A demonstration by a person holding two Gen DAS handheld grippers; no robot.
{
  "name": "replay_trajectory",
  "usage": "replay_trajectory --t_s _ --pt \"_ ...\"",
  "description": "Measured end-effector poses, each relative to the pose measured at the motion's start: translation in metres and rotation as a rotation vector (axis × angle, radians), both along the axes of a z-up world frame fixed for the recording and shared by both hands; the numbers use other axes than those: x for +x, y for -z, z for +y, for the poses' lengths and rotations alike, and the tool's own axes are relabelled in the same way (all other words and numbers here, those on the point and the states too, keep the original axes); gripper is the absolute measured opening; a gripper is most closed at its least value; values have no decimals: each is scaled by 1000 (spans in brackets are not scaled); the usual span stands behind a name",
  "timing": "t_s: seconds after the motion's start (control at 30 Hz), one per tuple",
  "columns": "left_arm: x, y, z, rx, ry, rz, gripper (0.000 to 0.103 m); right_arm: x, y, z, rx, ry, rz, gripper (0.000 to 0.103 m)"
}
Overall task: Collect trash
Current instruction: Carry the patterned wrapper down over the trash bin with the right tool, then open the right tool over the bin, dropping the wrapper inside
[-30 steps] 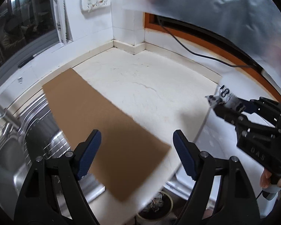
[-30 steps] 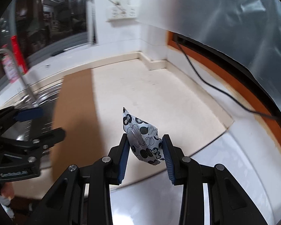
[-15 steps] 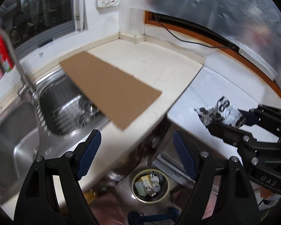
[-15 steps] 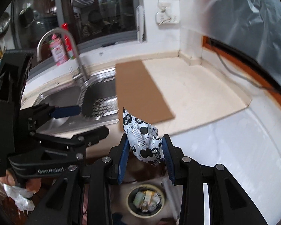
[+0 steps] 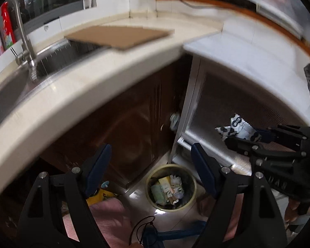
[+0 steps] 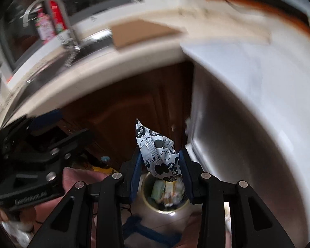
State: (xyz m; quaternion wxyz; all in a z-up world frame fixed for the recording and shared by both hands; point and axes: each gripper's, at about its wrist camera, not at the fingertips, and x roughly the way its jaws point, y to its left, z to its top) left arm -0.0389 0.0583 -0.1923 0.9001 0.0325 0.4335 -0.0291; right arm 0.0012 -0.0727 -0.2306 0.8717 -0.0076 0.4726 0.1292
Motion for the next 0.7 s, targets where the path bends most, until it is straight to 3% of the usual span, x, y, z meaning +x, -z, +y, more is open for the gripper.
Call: replay_trajectory --t_s 0.1,0.27,0.33,0.53,0.7 --pt "-4 38 0 22 -18 4 77 4 43 -18 43 62 76 35" --pt "7 106 15 -56 -84 124 77 -10 102 -16 13 59 149 35" --pt "9 126 18 -45 -95 155 77 -14 121 -14 -7 57 167 36" --pt "19 154 21 -31 -83 193 77 -11 179 -10 -55 43 268 36" --pt "21 163 16 -20 -56 191 77 -6 203 -6 -83 21 319 37"
